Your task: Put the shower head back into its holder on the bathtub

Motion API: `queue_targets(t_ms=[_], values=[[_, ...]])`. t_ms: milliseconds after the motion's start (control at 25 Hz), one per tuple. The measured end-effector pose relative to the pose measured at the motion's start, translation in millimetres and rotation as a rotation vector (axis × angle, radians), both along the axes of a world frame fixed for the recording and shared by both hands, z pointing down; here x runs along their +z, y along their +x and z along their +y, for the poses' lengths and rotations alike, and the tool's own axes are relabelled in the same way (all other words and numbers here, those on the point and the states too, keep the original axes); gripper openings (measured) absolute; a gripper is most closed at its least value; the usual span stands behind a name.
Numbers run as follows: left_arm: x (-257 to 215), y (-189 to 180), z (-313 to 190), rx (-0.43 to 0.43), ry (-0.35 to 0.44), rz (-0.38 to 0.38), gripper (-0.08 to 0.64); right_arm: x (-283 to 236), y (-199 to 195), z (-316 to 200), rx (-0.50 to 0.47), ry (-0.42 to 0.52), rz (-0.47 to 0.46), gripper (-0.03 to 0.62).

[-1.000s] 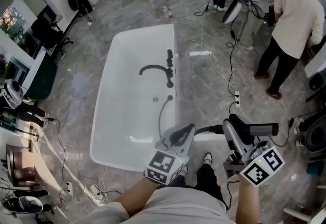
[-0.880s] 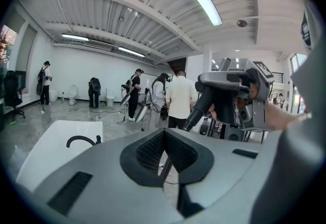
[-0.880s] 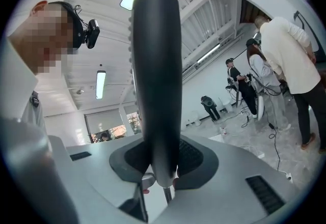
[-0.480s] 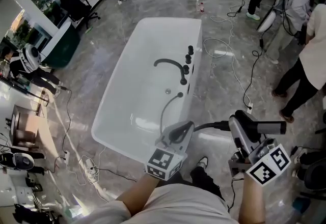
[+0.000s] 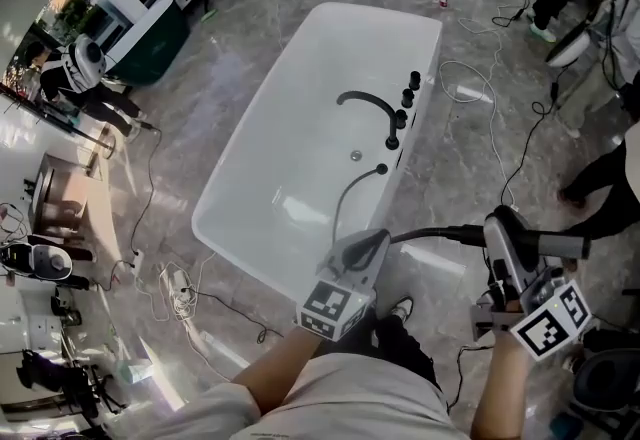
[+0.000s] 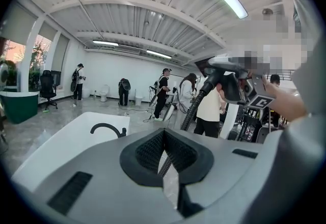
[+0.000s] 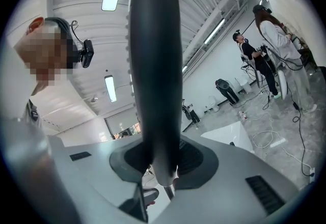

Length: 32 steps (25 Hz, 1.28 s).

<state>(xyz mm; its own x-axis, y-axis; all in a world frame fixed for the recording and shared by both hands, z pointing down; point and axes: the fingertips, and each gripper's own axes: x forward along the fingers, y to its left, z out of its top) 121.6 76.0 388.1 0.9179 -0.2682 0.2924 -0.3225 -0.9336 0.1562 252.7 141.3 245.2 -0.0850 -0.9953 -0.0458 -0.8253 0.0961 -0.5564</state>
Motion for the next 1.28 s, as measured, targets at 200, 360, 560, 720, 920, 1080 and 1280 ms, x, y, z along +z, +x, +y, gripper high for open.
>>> queue_targets(t_ms=[200,360,560,720,920,1080,1280], values=[[22.9,-6.2,-14.3,-0.001,-0.002,0.006,0.006,16.3,12.2,-20.7,0.0,-0.019,-0.056,0.115],[45.4,-14.9,-19.9,-0.004,0.021,-0.022,0.006,27.5,19.5,-23.9,0.006,-0.031,-0.093,0.115],[79.6,-23.5,-21.9,0.012,0.035,-0.064,0.057,34.9,23.5,-23.9,0.002,-0.022,-0.147,0.115],[105.7,-24.0,-28.0,0.03,0.027,-0.109,0.071,31.3,24.0,-32.7,-0.004,-0.021,-0.173,0.115],[133.4,-14.9,-34.3,0.051,0.04,-0.152,0.089,30.7,25.5,-43.8,-0.014,-0.02,-0.196,0.115],[163.5,6.3,-49.2,0.073,0.078,-0.185,0.094,44.4,37.0,-62.5,-0.017,-0.03,-0.202,0.115],[184.3,12.8,-37.9,0.125,0.13,-0.215,0.112,49.5,42.3,-59.0,-0.016,-0.03,-0.21,0.115]])
